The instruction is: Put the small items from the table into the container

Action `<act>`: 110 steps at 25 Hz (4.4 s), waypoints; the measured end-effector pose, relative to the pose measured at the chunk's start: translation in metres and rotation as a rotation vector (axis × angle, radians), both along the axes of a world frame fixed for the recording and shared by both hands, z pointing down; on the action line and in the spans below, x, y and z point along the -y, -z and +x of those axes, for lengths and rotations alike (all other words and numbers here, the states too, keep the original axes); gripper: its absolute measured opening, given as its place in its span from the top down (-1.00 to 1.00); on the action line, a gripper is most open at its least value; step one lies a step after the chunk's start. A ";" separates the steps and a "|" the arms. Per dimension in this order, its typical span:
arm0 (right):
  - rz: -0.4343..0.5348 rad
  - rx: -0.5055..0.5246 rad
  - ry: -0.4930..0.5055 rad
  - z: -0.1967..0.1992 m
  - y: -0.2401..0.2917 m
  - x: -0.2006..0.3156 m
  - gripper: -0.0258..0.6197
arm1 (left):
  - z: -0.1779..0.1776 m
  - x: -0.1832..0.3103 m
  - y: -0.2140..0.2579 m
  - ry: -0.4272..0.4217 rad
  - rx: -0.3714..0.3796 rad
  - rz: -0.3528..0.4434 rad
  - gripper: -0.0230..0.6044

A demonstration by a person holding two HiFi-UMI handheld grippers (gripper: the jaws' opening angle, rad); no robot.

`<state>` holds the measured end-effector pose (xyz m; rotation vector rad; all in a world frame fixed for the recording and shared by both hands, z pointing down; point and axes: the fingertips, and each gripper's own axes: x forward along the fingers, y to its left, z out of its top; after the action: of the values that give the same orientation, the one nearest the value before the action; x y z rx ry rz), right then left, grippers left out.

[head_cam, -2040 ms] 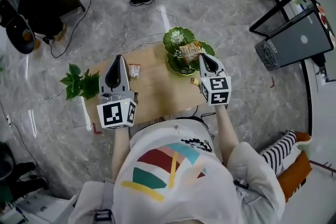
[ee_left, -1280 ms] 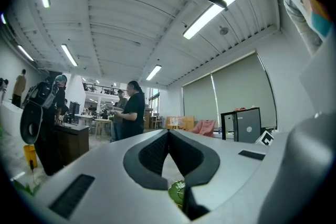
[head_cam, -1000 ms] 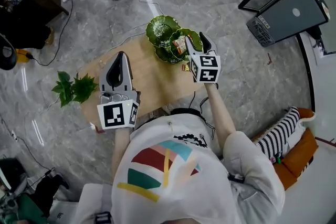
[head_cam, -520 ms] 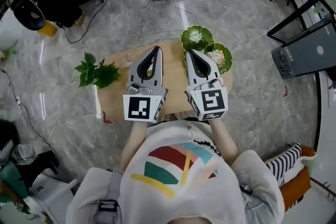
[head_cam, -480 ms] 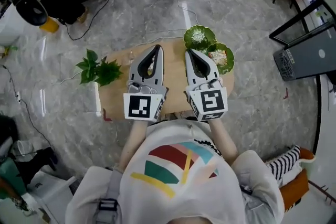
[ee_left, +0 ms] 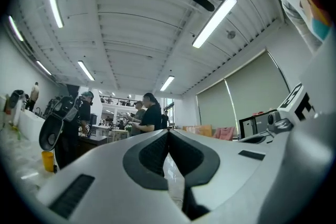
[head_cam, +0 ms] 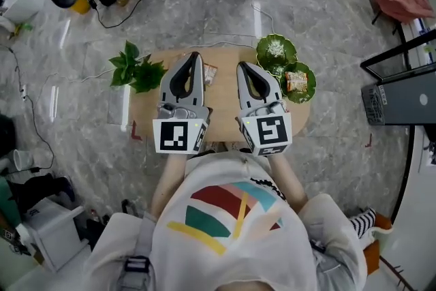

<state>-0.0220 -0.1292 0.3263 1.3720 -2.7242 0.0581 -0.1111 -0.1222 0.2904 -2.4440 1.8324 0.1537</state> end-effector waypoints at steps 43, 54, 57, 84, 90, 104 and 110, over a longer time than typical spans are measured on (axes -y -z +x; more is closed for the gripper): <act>-0.797 -0.463 -0.030 0.272 -0.518 -0.030 0.50 | 0.162 0.053 -0.332 -0.250 -0.010 -0.398 0.90; -0.411 -0.179 -0.042 0.141 -0.190 -0.039 0.50 | 0.122 0.018 -0.128 -0.174 -0.053 -0.278 0.90; -0.301 -0.161 -0.040 0.119 -0.143 -0.037 0.50 | 0.117 0.019 -0.106 -0.162 -0.063 -0.232 0.90; -0.347 -0.252 -0.269 0.160 -0.193 0.179 0.22 | 0.068 0.058 -0.110 -0.010 -0.087 -0.239 0.90; -0.273 -0.174 -0.272 0.164 -0.149 0.150 0.18 | 0.057 0.053 -0.097 0.024 -0.109 -0.214 0.90; -0.078 -0.037 -0.122 0.086 -0.040 -0.014 0.88 | 0.107 0.016 -0.049 -0.175 -0.091 -0.105 0.90; -0.059 0.002 -0.160 0.094 -0.028 -0.014 0.88 | 0.099 0.015 -0.038 -0.149 -0.067 -0.082 0.90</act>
<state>0.0721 -0.1149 0.3539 1.5705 -2.5860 0.1487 -0.0124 -0.1371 0.3283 -2.6639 1.7130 0.1750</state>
